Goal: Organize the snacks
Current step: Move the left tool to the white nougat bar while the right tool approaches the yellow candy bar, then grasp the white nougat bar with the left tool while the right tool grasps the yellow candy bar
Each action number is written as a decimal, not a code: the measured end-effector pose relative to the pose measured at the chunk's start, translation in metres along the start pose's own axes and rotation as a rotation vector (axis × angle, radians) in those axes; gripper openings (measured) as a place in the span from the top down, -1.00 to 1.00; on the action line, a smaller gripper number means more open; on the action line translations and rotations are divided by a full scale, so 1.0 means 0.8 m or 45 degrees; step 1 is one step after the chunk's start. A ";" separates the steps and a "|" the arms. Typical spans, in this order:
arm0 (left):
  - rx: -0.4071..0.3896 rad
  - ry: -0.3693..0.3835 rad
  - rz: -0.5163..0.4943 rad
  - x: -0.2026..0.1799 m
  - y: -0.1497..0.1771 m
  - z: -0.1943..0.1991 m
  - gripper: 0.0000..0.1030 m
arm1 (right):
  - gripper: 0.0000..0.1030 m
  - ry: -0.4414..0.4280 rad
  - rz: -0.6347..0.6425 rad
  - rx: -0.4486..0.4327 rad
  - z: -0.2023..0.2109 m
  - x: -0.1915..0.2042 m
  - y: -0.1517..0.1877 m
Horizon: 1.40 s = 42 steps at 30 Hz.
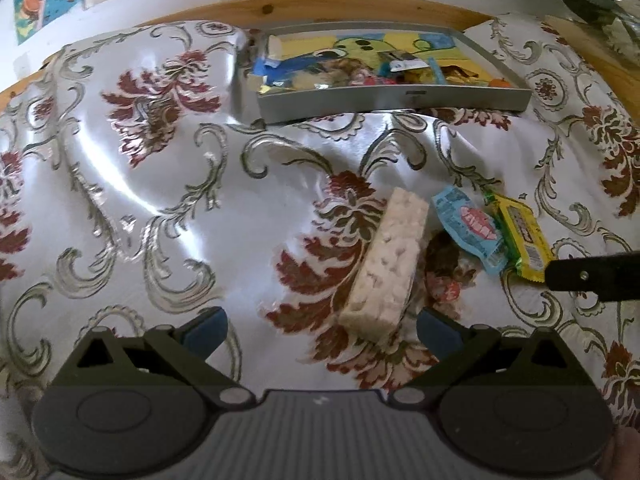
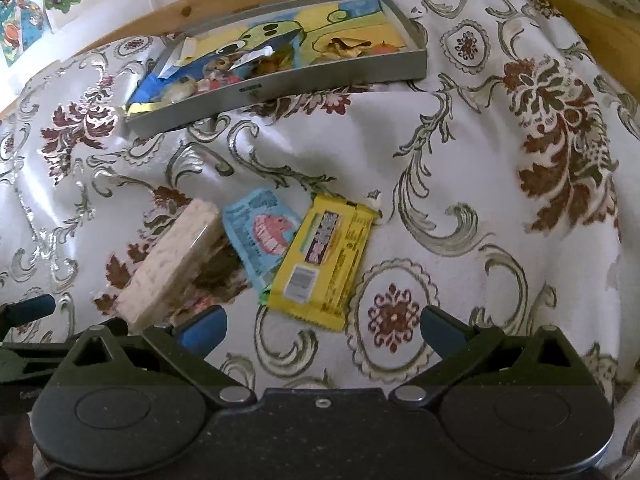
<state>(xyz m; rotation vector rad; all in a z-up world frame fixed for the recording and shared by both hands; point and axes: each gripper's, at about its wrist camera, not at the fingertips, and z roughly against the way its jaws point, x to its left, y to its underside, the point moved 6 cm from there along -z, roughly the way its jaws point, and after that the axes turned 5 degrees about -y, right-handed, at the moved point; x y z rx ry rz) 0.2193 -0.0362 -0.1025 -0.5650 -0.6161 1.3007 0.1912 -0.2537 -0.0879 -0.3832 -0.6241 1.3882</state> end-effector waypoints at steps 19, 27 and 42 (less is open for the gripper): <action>-0.075 0.072 -0.055 -0.012 -0.035 -0.047 -0.99 | -0.63 0.022 -0.022 -0.036 -0.047 -0.011 -0.032; -0.077 0.140 -0.102 -0.025 -0.035 -0.050 -0.75 | -0.31 0.001 -0.043 -0.002 -0.063 -0.005 -0.026; 0.016 0.267 0.000 -0.033 -0.028 -0.061 0.13 | -0.10 -0.003 -0.063 0.005 -0.073 -0.001 -0.022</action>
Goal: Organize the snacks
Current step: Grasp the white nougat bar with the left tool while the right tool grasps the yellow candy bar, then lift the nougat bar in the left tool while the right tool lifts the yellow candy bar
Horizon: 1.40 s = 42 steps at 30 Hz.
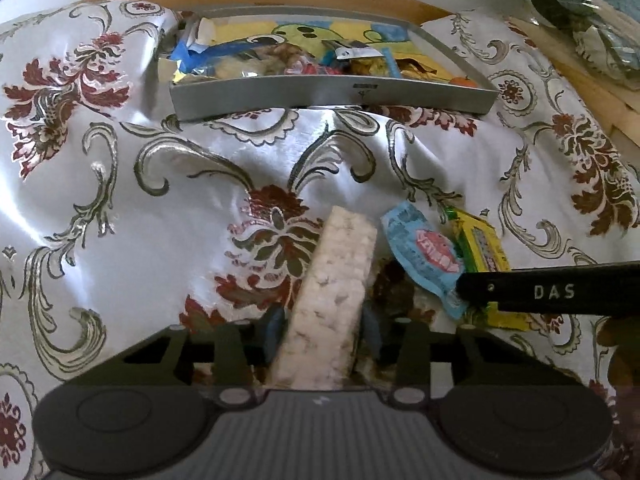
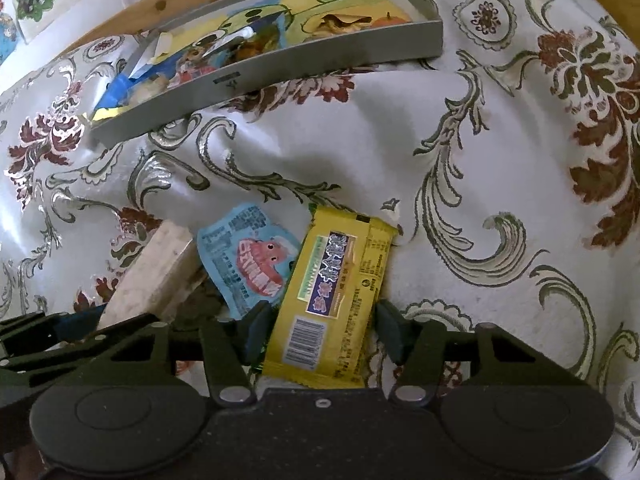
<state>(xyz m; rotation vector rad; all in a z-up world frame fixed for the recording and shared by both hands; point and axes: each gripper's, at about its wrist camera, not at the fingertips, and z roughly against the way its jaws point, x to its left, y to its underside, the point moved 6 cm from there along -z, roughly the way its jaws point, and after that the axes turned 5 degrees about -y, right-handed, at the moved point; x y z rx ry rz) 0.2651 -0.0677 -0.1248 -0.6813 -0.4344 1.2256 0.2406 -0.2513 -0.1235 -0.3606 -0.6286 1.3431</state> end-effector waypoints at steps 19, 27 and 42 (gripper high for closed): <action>0.026 -0.070 0.137 0.003 0.008 0.040 0.26 | -0.02 0.052 0.235 -0.014 0.031 0.033 0.031; 0.028 -0.049 0.181 0.001 0.015 0.056 0.27 | -0.02 0.016 0.273 -0.019 0.053 0.045 0.048; 0.031 0.013 0.279 -0.004 0.028 0.081 0.27 | 0.03 -0.001 0.389 -0.101 0.076 0.063 0.054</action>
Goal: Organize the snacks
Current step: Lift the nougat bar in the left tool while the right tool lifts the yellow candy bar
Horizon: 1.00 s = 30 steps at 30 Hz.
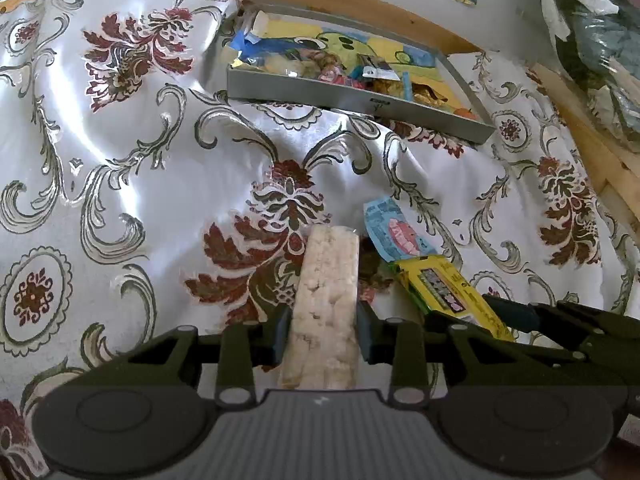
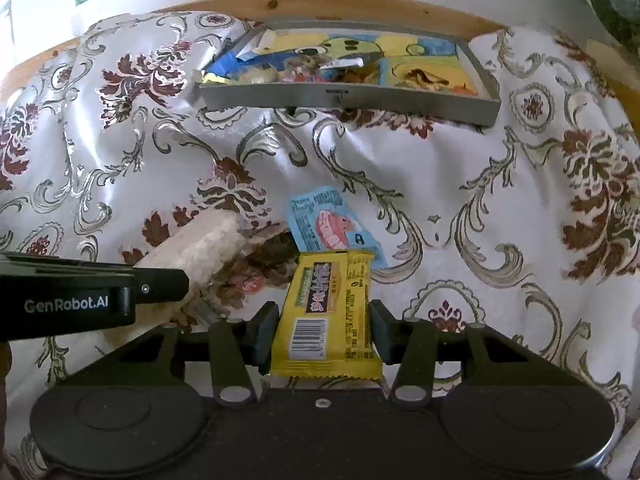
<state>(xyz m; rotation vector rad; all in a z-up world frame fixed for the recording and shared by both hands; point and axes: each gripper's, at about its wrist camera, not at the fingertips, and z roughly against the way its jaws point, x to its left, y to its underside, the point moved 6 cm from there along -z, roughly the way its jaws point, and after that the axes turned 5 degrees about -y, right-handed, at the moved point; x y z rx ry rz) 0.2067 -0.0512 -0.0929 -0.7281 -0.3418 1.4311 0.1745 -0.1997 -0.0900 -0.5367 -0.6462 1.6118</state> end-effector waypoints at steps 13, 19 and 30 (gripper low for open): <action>-0.064 0.007 0.040 0.004 -0.009 0.008 0.27 | 0.06 0.061 0.124 -0.024 -0.006 0.013 0.001; -0.087 0.012 0.045 0.003 -0.011 0.010 0.27 | 0.06 0.134 0.318 -0.091 0.003 0.033 0.000; -0.160 0.018 0.072 0.007 -0.024 0.018 0.27 | 0.06 0.229 0.407 -0.242 0.024 0.034 -0.016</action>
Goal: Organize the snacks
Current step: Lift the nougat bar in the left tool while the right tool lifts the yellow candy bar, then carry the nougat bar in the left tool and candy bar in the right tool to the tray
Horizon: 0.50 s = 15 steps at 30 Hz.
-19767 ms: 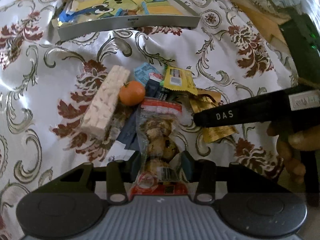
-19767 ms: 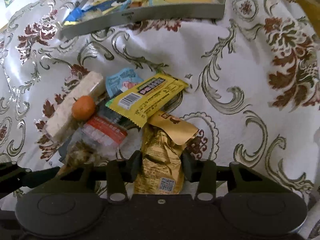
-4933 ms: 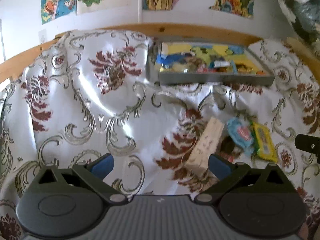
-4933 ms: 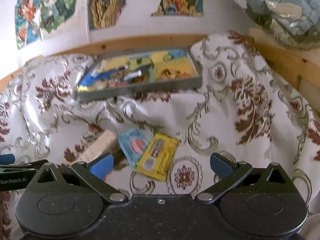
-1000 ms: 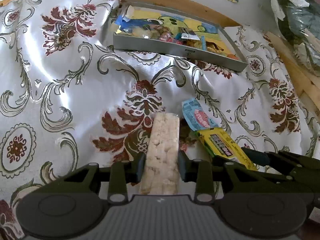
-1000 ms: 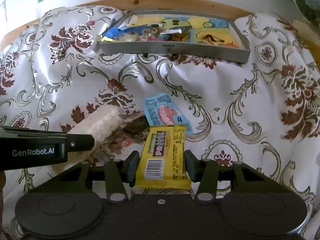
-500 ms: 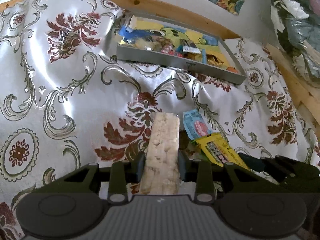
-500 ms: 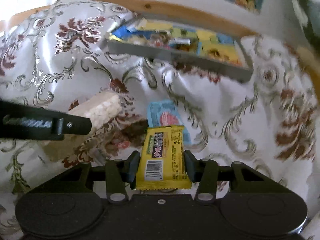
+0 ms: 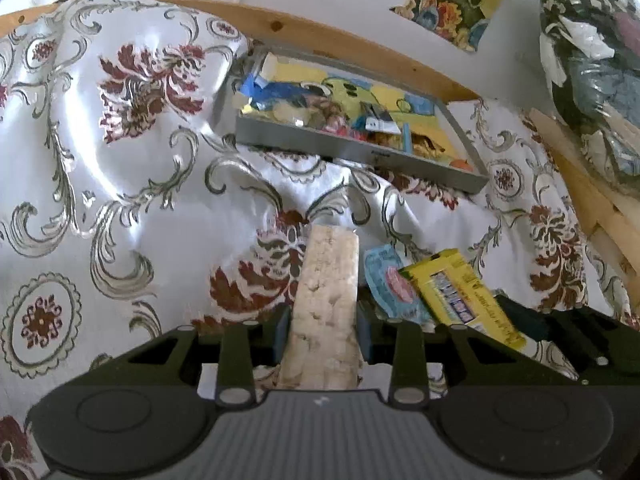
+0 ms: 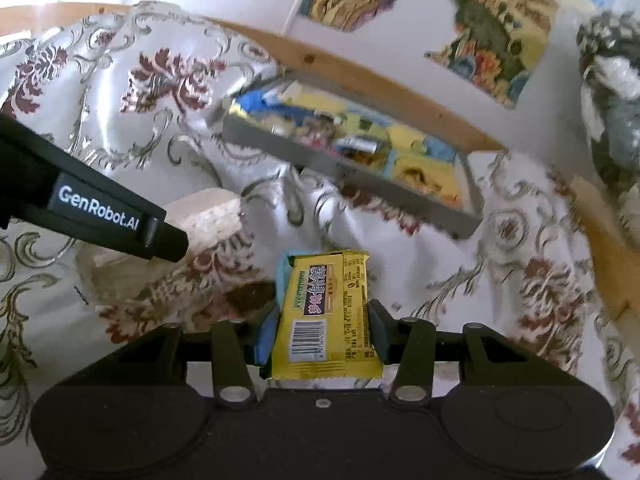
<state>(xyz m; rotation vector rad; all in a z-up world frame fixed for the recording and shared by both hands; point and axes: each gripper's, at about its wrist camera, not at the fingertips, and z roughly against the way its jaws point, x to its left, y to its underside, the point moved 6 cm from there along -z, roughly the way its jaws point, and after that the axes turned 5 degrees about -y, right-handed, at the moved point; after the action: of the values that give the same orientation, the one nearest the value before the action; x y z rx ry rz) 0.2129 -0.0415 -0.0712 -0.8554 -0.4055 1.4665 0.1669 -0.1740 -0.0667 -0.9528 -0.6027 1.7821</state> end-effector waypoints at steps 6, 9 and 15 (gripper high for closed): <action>-0.075 -0.014 -0.002 -0.001 -0.034 0.003 0.27 | 0.06 0.045 0.068 -0.124 0.010 -0.014 -0.027; -0.120 -0.029 0.001 -0.001 -0.066 0.003 0.27 | 0.06 0.062 0.095 -0.193 0.007 -0.026 -0.049; -0.214 -0.047 0.019 -0.005 -0.141 -0.015 0.27 | 0.06 0.088 0.121 -0.335 -0.025 -0.053 -0.096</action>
<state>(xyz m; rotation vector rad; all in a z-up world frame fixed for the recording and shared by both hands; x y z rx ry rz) 0.2994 -0.0357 0.0021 -0.9677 -0.5574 1.4787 0.2329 -0.1834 -0.0060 -1.2348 -0.7718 1.7734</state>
